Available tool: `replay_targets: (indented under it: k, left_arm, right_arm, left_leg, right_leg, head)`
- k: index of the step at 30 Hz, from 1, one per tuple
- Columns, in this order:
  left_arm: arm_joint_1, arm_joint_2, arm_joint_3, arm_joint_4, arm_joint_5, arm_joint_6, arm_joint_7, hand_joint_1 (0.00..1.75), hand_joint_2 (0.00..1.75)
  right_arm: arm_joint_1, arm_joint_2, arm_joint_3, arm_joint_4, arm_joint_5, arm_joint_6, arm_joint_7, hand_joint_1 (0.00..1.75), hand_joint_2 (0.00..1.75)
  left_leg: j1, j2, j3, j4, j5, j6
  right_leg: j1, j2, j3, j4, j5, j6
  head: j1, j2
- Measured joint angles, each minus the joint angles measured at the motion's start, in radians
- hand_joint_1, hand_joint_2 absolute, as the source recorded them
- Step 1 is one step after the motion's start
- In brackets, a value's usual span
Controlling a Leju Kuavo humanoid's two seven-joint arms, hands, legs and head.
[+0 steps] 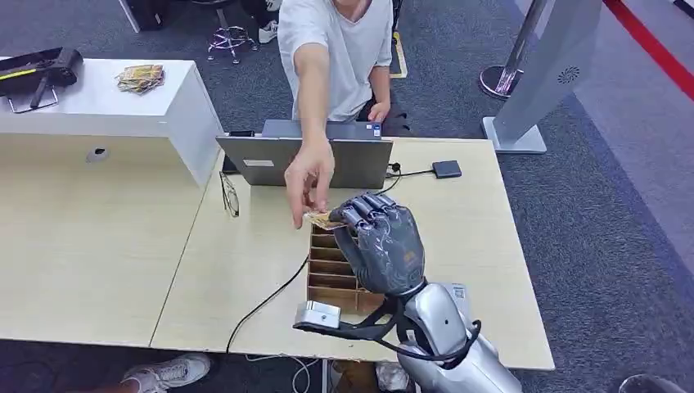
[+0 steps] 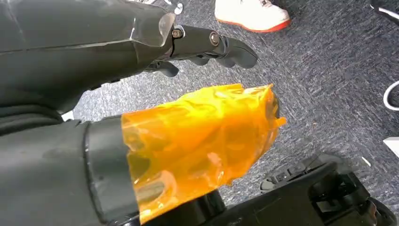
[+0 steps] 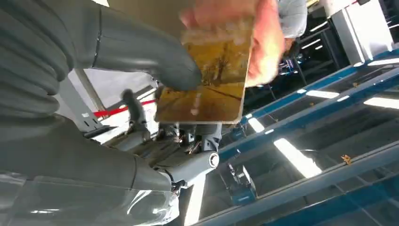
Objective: Pass the card to the sensor for recognition and then transmit it.
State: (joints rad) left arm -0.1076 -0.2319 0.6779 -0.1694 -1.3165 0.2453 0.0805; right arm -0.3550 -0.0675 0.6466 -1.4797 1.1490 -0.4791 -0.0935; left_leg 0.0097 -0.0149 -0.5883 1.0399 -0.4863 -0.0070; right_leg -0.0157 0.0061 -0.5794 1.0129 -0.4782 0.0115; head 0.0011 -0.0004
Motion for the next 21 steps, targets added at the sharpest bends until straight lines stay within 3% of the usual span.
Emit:
replay_targets:
  k: [11, 16, 21]
  left_arm:
    - [0.000, 0.000, -0.006, 0.000, 0.000, 0.001, 0.000, 0.00, 0.00]
    - [0.000, 0.000, -0.006, 0.000, 0.009, 0.003, -0.001, 0.00, 0.00]
    - [0.001, 0.000, -0.006, 0.000, 0.025, 0.011, -0.002, 0.00, 0.00]
  right_arm:
    - [0.002, 0.000, 0.000, -0.010, -0.057, 0.002, -0.024, 1.75, 1.75]
    - [0.005, 0.000, -0.001, -0.032, -0.160, 0.037, -0.053, 1.75, 1.75]
    - [0.016, 0.000, -0.020, -0.074, -0.325, 0.116, -0.095, 1.75, 1.75]
  left_leg:
    - [0.000, 0.000, 0.000, 0.000, 0.000, 0.000]
    - [0.000, 0.000, 0.000, 0.000, 0.000, 0.000]
    - [0.000, 0.000, 0.000, 0.000, 0.000, 0.000]
  right_leg:
    - [0.000, 0.000, 0.000, 0.000, 0.000, 0.000]
    - [0.000, 0.000, 0.000, 0.000, 0.000, 0.000]
    - [0.000, 0.000, 0.000, 0.000, 0.000, 0.000]
  head:
    - [0.000, 0.000]
    - [0.000, 0.000]
    - [0.000, 0.000]
